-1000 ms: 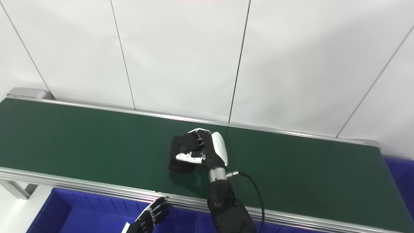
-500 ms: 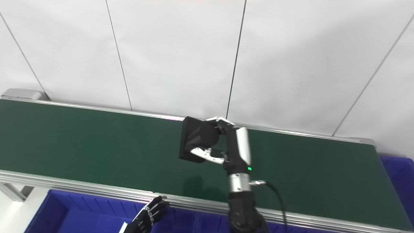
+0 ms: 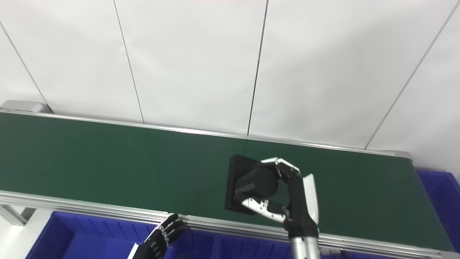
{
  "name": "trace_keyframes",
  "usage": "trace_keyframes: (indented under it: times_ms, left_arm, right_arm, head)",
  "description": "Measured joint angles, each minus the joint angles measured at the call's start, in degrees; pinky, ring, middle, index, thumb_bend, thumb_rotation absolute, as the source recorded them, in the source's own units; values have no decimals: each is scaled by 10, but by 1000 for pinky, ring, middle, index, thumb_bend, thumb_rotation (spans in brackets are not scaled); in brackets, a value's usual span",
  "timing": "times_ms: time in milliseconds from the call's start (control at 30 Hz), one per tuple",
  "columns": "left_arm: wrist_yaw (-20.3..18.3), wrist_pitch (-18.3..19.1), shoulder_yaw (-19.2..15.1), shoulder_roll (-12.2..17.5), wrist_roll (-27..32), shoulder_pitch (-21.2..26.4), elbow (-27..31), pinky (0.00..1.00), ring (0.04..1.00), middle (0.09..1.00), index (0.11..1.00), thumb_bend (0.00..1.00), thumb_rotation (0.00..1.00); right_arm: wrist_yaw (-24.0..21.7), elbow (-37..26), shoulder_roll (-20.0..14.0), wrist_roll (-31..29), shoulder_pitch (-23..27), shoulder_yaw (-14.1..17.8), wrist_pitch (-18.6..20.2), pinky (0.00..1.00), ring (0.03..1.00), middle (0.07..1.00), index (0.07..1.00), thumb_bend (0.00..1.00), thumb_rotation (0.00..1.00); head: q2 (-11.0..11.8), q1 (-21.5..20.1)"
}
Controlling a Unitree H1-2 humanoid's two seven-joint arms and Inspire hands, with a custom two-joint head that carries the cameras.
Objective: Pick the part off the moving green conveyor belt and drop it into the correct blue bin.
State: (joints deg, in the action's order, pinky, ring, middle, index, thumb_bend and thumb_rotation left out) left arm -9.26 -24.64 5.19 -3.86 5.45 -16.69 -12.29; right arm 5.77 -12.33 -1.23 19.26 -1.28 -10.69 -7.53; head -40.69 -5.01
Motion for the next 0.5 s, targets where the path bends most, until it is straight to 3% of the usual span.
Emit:
trace_keyframes:
  times_ms: [267,500]
  left_arm:
    - [-8,4,1,18,12,-3,25,874,830,840,857,544,0]
    - [-10,17,1,29,18,-10,49,878,824,830,852,559,0]
  right_arm:
    - [4,-2,8,3,-74,30,4,403,464,507,284,504,0]
    - [6,22,16,7,-115,32,9,409,454,504,311,504,0]
  head:
    - [-28,-27]
    - [-51,-48]
